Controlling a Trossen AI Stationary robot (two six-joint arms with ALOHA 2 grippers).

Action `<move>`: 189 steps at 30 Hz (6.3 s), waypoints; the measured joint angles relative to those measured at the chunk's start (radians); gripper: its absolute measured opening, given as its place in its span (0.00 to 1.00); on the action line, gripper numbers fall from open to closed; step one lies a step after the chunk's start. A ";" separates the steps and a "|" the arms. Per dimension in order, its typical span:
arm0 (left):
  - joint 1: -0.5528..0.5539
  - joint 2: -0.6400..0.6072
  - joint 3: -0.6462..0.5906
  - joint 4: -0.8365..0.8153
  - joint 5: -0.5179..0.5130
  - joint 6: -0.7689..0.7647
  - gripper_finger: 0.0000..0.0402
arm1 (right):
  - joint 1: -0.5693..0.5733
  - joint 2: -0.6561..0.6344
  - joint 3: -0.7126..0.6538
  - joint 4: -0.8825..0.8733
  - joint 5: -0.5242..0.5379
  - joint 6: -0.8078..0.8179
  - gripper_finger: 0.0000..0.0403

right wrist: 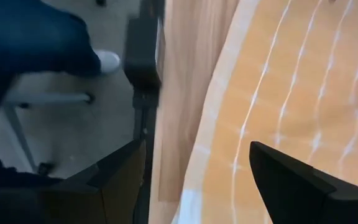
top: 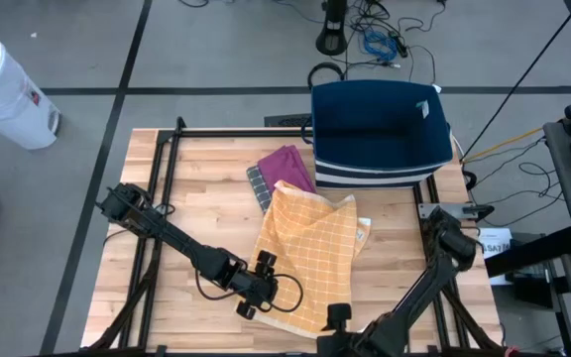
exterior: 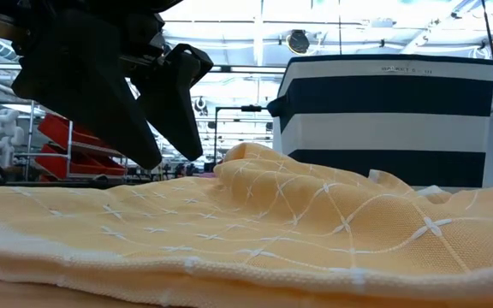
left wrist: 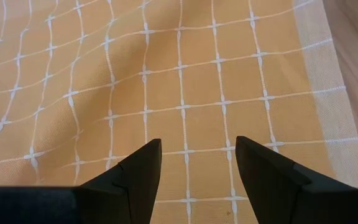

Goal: Fold towel
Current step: Fold the orange checkered towel

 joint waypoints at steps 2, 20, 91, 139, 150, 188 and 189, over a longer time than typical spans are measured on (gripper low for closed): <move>0.000 0.000 0.000 -0.001 0.000 0.000 0.53 | 0.002 0.044 0.026 -0.029 -0.022 0.026 0.68; 0.000 0.000 0.000 -0.002 -0.001 -0.002 0.53 | 0.075 0.396 0.521 -0.595 0.003 0.185 0.52; -0.243 0.119 0.006 -0.167 -0.047 -0.218 0.53 | 0.065 0.463 0.520 -0.756 0.095 0.377 0.00; -0.229 -0.390 0.029 -0.389 -0.811 -0.052 0.00 | 0.031 0.158 0.520 -0.757 0.488 0.254 0.00; -0.204 -0.673 0.319 -0.214 -0.765 0.352 0.00 | 0.033 -0.258 0.522 -0.572 0.741 -0.134 0.00; -0.060 -0.612 0.556 -0.565 -0.046 0.239 0.01 | -0.050 -0.473 0.522 -0.248 0.307 -0.671 0.00; -0.061 -0.605 0.556 -0.565 0.067 0.232 0.01 | -0.053 -0.460 0.522 -0.225 0.208 -0.686 0.00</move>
